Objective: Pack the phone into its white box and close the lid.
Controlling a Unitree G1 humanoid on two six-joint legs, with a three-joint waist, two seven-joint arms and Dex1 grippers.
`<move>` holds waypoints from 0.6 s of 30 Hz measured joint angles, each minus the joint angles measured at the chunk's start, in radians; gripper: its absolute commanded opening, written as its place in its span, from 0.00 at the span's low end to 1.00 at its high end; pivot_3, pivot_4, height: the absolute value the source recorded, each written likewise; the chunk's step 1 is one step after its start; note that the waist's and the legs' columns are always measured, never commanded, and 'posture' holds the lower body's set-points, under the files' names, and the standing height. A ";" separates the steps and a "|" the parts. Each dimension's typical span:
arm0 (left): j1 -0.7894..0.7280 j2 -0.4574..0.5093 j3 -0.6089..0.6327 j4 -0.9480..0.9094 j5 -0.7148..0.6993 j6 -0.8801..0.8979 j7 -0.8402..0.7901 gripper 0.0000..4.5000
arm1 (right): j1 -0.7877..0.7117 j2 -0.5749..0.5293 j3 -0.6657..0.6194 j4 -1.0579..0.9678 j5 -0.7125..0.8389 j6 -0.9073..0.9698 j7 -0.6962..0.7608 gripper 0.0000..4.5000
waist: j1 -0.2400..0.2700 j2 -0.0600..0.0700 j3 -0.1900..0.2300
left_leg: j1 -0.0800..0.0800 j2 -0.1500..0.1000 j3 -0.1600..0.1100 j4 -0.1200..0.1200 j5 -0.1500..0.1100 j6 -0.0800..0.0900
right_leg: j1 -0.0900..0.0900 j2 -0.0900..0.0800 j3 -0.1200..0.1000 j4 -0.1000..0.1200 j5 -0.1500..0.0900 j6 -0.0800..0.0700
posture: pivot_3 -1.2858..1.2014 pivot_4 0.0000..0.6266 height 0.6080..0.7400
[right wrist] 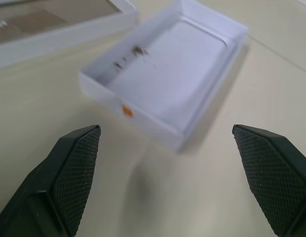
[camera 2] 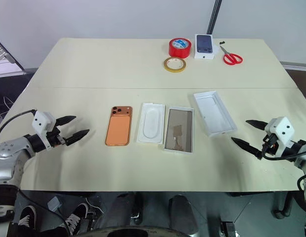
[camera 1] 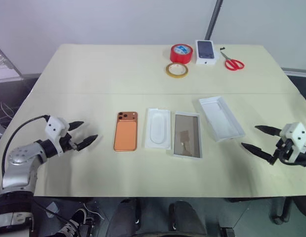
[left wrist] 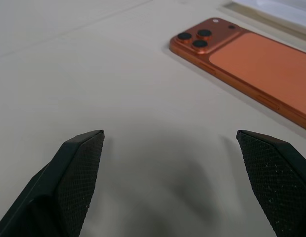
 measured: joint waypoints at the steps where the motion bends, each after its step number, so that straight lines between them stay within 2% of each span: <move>1: 0.002 0.000 0.000 -0.001 -0.003 0.000 -0.002 1.00 | 0.000 0.000 -0.003 0.007 0.000 0.000 -0.003 0.99 | 0.000 0.000 0.000 | 0.000 0.000 0.000 0.000 0.000 0.000 | 0.000 0.000 0.000 0.000 0.000 -0.001 | 0.52 0.24 0.91; 18: -0.008 0.000 -0.009 -0.031 -0.007 -0.005 -0.014 1.00 | -0.022 0.006 0.011 -0.052 0.000 0.027 -0.046 0.99 | 0.001 0.000 0.000 | 0.000 0.000 0.000 0.000 0.000 0.000 | 0.000 0.000 0.000 0.000 -0.001 -0.001 | 0.52 0.24 0.91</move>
